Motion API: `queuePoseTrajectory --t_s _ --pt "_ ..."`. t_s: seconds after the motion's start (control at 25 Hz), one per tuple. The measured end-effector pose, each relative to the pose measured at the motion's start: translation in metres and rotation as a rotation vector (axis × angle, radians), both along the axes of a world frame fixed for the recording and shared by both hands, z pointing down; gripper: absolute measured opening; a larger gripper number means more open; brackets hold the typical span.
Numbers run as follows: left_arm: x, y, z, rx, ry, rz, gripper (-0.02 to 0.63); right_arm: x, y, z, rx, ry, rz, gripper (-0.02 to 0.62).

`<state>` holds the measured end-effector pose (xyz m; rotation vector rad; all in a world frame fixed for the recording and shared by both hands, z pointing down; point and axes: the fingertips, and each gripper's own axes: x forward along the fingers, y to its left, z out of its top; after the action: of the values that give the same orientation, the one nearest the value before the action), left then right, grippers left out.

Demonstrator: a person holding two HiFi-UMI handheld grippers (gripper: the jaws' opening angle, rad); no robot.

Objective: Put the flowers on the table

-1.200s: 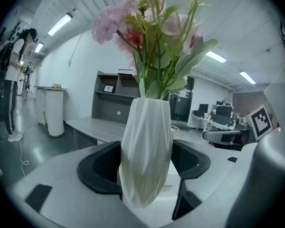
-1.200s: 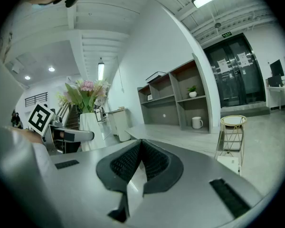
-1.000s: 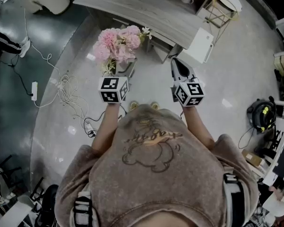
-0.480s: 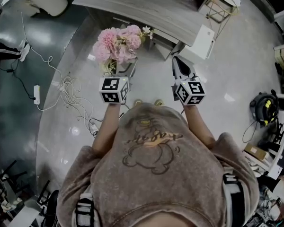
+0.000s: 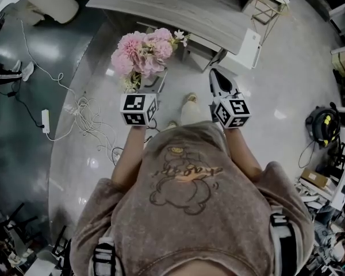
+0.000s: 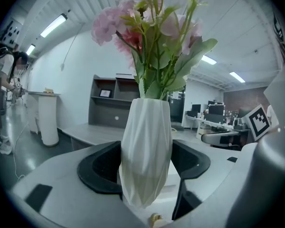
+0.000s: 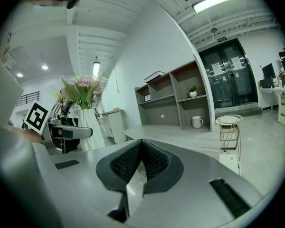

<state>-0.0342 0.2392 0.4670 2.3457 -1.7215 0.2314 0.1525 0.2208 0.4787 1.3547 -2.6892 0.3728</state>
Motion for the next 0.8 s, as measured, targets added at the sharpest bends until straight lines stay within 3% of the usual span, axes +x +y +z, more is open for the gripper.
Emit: queuePoseTrajectory --t_s 0.36,0.8 --pt "-0.008 -0.028 0.006 0.009 -0.005 -0.021 0.337 -0.017 -0.034 0.006 -0.003 -0.024 -0.029 -0.006" --pt "-0.033 -0.119 0.001 0.028 -0.026 -0.057 0.337 -0.048 -0.138 0.006 -0.003 -0.032 -0.08 -0.005"
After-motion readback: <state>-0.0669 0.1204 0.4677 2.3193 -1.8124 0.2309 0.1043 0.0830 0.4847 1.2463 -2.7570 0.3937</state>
